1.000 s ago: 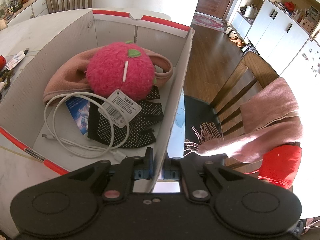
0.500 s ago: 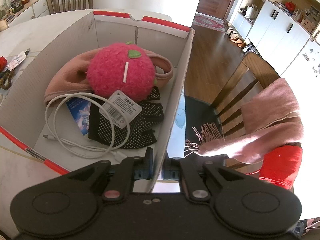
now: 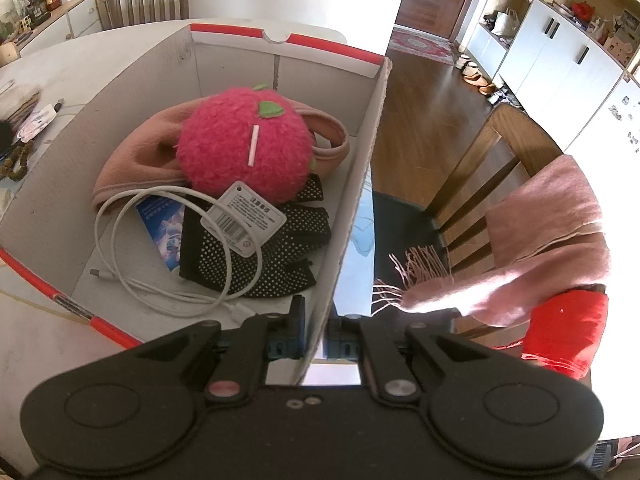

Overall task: Organize objects
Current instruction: 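Carry the tooth plush with the left gripper into the box and release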

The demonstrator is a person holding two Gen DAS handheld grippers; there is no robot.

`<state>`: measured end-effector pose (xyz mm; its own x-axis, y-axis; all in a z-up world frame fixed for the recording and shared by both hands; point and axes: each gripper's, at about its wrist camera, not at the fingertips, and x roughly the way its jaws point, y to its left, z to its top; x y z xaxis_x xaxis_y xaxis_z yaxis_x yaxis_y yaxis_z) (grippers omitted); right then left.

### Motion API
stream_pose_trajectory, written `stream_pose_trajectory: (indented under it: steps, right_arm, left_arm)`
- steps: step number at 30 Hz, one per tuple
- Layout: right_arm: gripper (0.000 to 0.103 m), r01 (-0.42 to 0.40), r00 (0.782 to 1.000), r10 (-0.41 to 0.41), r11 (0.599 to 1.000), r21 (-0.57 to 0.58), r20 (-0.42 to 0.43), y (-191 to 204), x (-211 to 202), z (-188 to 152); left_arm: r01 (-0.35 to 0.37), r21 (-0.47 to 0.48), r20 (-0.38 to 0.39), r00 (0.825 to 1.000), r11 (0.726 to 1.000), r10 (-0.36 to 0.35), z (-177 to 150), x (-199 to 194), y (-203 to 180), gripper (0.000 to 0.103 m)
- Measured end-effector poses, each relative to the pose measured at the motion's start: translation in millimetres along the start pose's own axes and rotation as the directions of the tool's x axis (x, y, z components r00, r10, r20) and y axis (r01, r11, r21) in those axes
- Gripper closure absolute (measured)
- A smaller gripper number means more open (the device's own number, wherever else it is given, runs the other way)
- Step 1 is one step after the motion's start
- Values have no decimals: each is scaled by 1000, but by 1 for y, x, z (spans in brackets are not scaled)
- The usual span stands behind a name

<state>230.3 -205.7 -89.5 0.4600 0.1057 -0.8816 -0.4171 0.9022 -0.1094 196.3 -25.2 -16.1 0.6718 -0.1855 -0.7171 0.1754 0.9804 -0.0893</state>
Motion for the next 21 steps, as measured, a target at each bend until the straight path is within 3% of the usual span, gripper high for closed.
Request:
stream_pose_trajectory:
  steps: [13, 21]
  right_arm:
    - [95, -23, 1000, 23, 1000, 5, 10, -7, -2, -4]
    - [94, -32, 999, 32, 999, 8, 11, -8, -3, -5]
  left_arm:
    - [9, 150, -45, 999, 989, -3, 37, 51, -49, 49]
    - [-19, 160, -79, 996, 987, 32, 69, 93, -52, 49]
